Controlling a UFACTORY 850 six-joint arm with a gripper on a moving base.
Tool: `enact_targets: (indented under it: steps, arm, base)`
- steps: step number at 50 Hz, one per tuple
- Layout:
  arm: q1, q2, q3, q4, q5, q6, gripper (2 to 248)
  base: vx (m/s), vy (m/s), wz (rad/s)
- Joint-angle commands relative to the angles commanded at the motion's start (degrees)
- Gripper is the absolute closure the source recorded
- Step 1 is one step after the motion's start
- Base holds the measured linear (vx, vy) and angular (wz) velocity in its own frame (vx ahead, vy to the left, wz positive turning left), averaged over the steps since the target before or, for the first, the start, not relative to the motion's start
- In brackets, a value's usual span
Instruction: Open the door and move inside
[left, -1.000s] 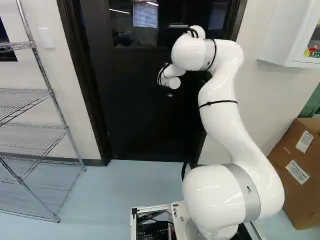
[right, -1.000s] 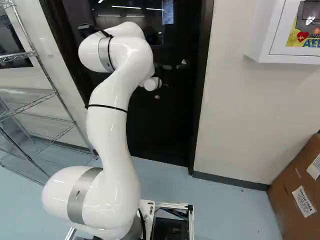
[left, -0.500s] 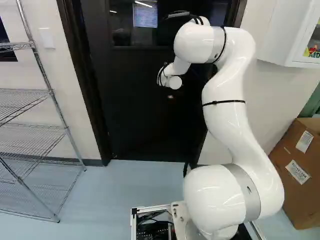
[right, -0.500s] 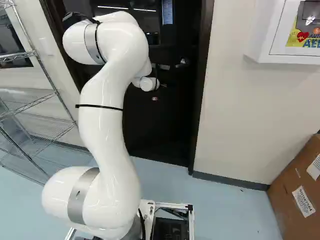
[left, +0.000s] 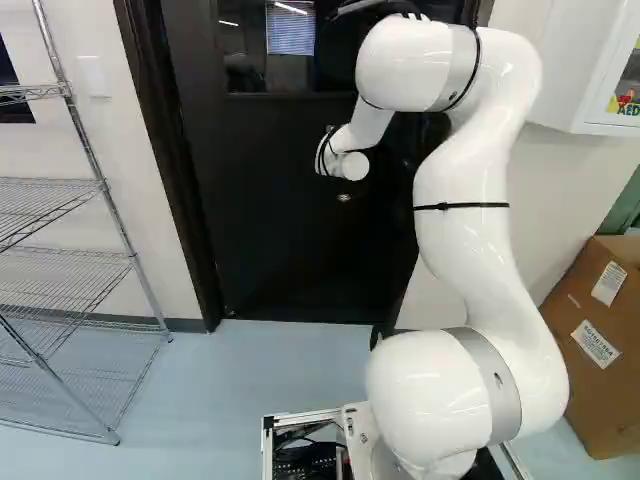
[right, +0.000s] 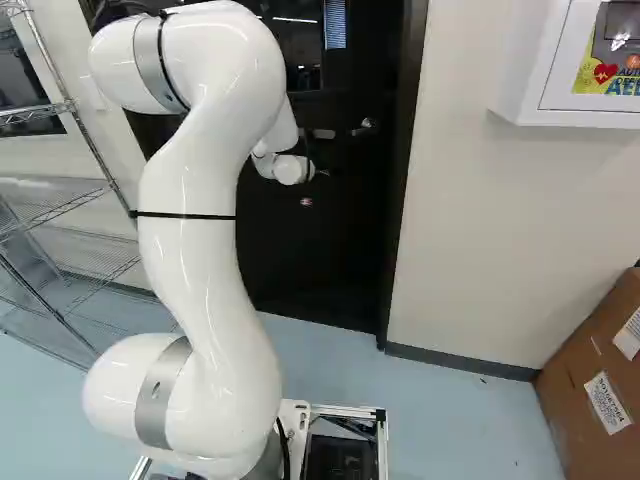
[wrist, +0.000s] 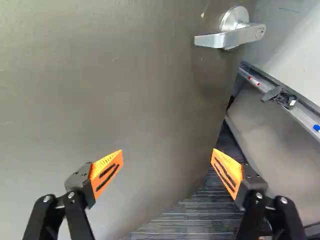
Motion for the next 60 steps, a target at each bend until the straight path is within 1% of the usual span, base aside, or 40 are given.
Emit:
enact_targets:
  steps: [43, 50, 60]
  arm:
    - [0.4, 11.5, 14.4, -11.1, 1.2, 0.0, 3]
    - [0.5, 13.2, 16.5, -12.2, 1.3, 0.0, 3]
    - [0.6, 15.9, 19.7, -12.4, 1.4, 0.0, 3]
  base:
    - [0.0, 0.0, 0.0]
    - [0.0, 0.0, 0.0]
    - [0.0, 0.0, 0.0]
